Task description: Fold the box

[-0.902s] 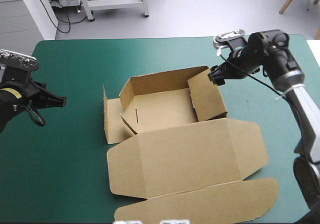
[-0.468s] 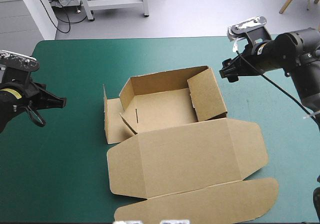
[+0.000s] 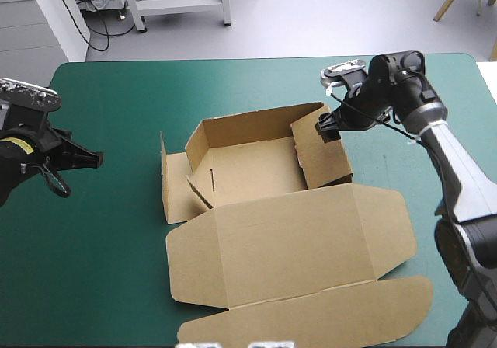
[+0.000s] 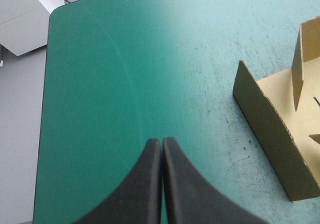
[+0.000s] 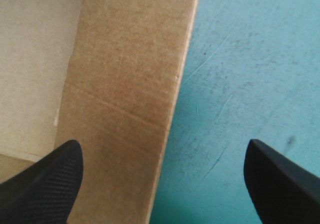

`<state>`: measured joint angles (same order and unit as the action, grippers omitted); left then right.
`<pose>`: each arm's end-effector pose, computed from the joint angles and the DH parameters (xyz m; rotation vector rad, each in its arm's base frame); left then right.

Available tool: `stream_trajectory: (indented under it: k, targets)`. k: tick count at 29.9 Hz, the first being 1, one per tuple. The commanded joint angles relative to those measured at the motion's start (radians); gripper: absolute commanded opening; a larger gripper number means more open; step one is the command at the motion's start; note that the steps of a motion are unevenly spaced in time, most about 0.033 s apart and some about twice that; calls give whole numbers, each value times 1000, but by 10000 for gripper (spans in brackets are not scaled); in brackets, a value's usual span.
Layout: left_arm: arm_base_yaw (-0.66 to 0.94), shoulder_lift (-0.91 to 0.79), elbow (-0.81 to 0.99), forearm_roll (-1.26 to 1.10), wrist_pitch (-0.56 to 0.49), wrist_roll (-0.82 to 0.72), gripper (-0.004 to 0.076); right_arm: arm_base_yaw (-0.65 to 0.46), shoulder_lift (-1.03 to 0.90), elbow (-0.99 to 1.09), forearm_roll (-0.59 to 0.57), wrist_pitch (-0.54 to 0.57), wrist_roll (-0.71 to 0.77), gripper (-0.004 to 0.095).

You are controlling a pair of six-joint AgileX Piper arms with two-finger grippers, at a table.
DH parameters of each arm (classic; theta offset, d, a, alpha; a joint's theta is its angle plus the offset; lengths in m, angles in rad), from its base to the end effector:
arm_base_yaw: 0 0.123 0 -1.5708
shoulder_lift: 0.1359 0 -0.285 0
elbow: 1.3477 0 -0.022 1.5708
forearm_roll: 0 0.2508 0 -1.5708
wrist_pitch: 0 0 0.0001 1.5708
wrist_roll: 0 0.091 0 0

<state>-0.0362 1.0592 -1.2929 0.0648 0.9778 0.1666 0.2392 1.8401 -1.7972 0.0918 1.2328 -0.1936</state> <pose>0.1985 -0.0023 0.4326 0.2366 2.2173 0.1510 0.3826 0.1014 0.3339 -0.5738 2.6980 0.1398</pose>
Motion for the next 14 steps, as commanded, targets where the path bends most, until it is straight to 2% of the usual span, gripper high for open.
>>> stream_trajectory:
  k: [1,4,7,10,14]
  targets:
    - [1,-17,-26,-5,-58,-10,-10,-3,26,-27,15,-28,-19,790]
    - [1,-17,-26,-5,-58,-10,-10,-3,84,-27,17,-28,-19,749]
    - [1,-17,-26,-5,-58,-10,-10,-3,115,-27,25,-30,-19,642]
    - [1,-17,-26,-5,-58,-10,-10,-3,121,-27,23,-32,-19,416]
    - [1,-17,-26,-5,-58,-10,-10,-3,120,-33,20,-30,-14,8]
